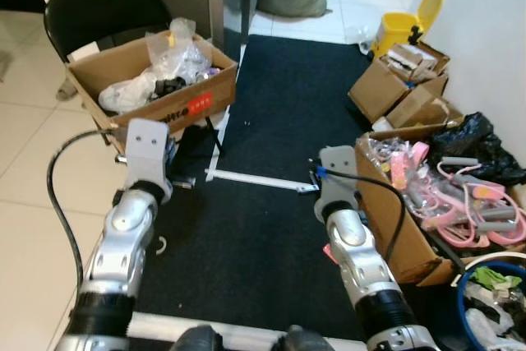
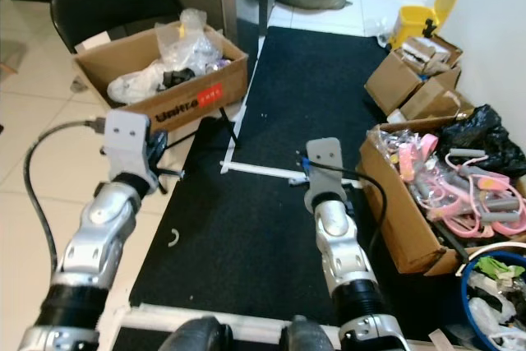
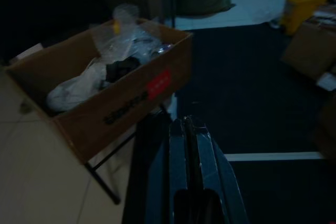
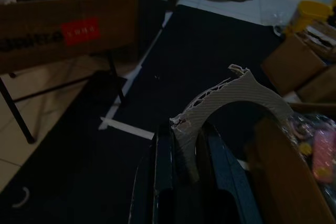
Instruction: Picking trash to rubbish bin
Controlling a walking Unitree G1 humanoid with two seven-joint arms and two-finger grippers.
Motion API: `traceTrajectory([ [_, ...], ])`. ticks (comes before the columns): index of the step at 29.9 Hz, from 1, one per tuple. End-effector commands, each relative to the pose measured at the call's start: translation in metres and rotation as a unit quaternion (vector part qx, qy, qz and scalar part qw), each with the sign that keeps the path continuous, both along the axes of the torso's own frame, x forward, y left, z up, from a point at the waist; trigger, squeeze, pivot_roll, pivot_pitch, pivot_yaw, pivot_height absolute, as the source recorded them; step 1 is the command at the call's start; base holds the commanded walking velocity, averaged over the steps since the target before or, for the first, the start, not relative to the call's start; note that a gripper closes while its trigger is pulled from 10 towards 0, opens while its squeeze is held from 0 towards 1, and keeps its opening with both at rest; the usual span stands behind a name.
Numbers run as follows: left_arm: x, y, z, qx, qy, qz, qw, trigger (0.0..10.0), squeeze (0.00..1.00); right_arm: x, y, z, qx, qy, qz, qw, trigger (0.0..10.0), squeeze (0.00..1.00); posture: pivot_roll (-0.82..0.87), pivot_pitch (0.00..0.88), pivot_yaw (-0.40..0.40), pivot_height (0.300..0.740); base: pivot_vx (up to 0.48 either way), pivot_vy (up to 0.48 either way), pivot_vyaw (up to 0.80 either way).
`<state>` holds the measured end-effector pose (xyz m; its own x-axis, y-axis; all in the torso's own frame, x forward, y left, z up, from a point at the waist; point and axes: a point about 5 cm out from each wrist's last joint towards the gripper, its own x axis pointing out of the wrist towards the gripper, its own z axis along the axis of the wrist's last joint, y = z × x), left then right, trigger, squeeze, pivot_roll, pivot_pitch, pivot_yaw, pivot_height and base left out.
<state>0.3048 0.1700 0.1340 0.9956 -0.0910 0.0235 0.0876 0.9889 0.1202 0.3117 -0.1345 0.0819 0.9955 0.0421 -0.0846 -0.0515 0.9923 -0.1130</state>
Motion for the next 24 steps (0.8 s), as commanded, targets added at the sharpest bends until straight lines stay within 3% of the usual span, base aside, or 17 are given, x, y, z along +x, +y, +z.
traceTrajectory([
  [1,-0.0007,0.0006,-0.0049,0.004,0.013,0.001,1.0,10.0,0.0,-0.0011,-0.0048,-0.0055,-0.002,0.014,-0.008,1.0,10.0,0.0,0.05,0.075,0.001,0.74,0.304,0.0,0.0],
  [8,0.0,0.0009,-0.0043,0.004,0.013,0.001,1.0,10.0,0.0,0.0001,-0.0077,-0.0092,0.005,0.031,-0.023,0.999,10.0,0.0,0.05,0.079,0.002,0.74,0.303,0.0,0.0],
  [13,0.0002,0.0008,-0.0042,0.004,0.013,0.001,1.0,10.0,0.0,0.0,-0.0088,-0.0106,0.008,0.035,-0.027,0.999,10.0,0.0,0.05,0.078,0.003,0.74,0.304,0.0,-0.51],
  [24,0.0006,0.0004,-0.0039,0.006,0.014,-0.001,1.0,10.0,0.0,0.0006,-0.0068,-0.0092,0.002,0.028,-0.021,0.999,10.0,0.0,0.05,0.078,0.004,0.74,0.299,0.0,0.0],
])
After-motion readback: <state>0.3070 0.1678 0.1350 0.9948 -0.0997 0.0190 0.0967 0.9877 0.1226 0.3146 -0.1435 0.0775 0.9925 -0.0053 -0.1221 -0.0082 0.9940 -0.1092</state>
